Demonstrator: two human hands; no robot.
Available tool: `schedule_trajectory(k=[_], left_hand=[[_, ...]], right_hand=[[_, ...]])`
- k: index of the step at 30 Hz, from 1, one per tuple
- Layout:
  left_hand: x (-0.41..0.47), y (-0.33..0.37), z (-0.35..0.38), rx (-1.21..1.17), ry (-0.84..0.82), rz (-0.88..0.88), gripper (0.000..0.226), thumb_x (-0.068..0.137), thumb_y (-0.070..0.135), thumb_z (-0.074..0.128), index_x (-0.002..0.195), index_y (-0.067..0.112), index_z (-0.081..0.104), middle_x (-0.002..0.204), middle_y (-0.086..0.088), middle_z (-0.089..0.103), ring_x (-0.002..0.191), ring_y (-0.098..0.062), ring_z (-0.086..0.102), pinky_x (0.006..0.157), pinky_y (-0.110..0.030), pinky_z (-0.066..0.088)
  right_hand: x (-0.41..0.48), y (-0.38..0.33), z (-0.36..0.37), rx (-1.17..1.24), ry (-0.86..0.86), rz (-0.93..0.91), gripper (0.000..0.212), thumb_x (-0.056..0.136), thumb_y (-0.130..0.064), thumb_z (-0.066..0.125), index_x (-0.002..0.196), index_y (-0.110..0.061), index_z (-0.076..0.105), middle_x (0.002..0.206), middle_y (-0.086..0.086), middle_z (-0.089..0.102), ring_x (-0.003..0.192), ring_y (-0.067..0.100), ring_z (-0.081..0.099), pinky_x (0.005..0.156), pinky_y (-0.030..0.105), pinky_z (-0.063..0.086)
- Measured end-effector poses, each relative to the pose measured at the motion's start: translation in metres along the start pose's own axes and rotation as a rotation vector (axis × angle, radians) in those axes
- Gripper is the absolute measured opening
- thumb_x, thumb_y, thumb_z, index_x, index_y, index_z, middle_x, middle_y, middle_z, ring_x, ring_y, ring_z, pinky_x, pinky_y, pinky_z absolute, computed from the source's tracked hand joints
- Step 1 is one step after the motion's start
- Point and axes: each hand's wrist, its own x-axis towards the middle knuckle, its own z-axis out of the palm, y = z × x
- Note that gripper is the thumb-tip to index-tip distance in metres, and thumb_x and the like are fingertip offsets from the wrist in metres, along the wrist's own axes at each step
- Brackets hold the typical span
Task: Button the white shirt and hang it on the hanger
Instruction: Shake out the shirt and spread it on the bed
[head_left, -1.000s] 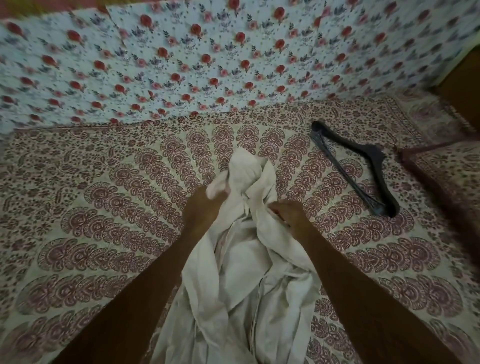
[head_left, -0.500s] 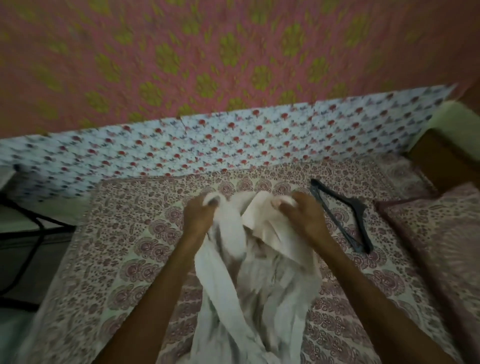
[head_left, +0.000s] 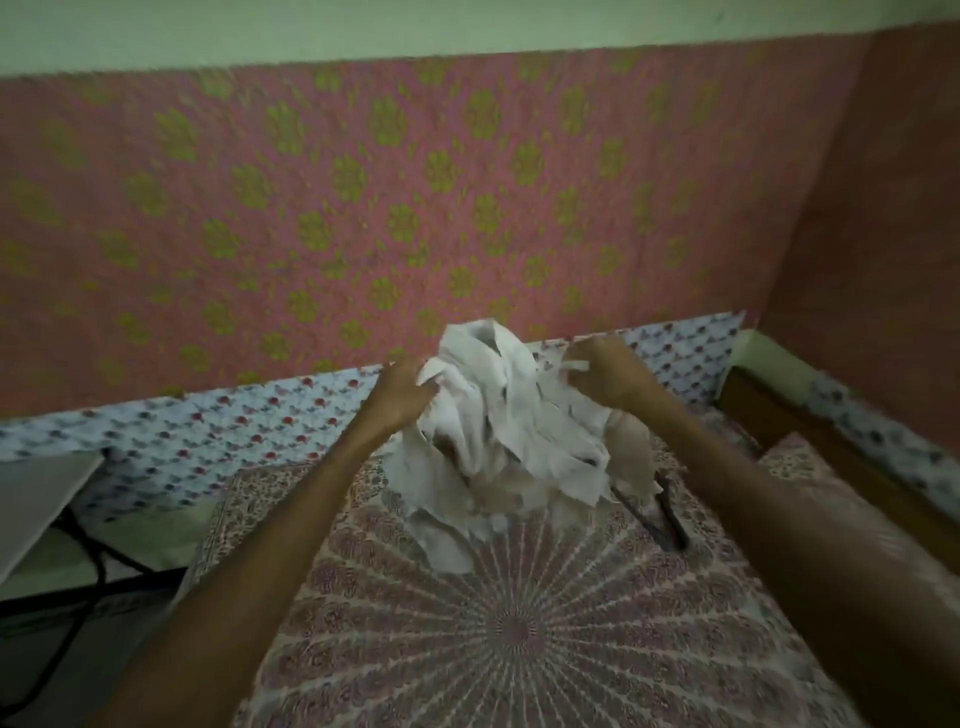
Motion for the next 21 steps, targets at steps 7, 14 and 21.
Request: schedule_trajectory(k=[7, 14, 21], left_hand=[[-0.041, 0.040, -0.035, -0.178, 0.095, 0.141, 0.028, 0.094, 0.007, 0.050, 0.112, 0.016, 0.031, 0.095, -0.004, 0.047, 0.069, -0.018, 0.048, 0.058, -0.033, 0.040], [-0.067, 0.068, -0.038, 0.320, 0.242, 0.467, 0.037, 0.085, -0.008, 0.041, 0.095, 0.023, 0.058, 0.086, -0.002, 0.058, 0.072, -0.023, 0.053, 0.058, -0.033, 0.040], [-0.083, 0.064, -0.025, 0.480, -0.287, 0.590, 0.070, 0.088, 0.005, 0.061, 0.148, 0.031, 0.036, 0.154, -0.007, 0.034, 0.128, -0.026, 0.046, 0.100, -0.038, 0.046]], right_hand=[[-0.056, -0.024, -0.040, 0.031, 0.392, 0.044, 0.030, 0.104, -0.029, 0.039, 0.131, -0.014, 0.040, 0.076, 0.003, 0.059, 0.058, 0.020, 0.053, 0.054, 0.032, 0.040], [-0.084, -0.022, -0.076, -0.321, 0.220, 0.128, 0.022, 0.083, 0.000, 0.051, 0.077, -0.003, 0.073, 0.084, 0.016, 0.071, 0.072, 0.035, 0.065, 0.067, 0.038, 0.054], [-0.101, -0.003, -0.087, -0.078, 0.357, 0.173, 0.041, 0.085, -0.014, 0.070, 0.124, -0.002, 0.061, 0.131, 0.014, 0.055, 0.108, 0.033, 0.058, 0.089, 0.040, 0.050]])
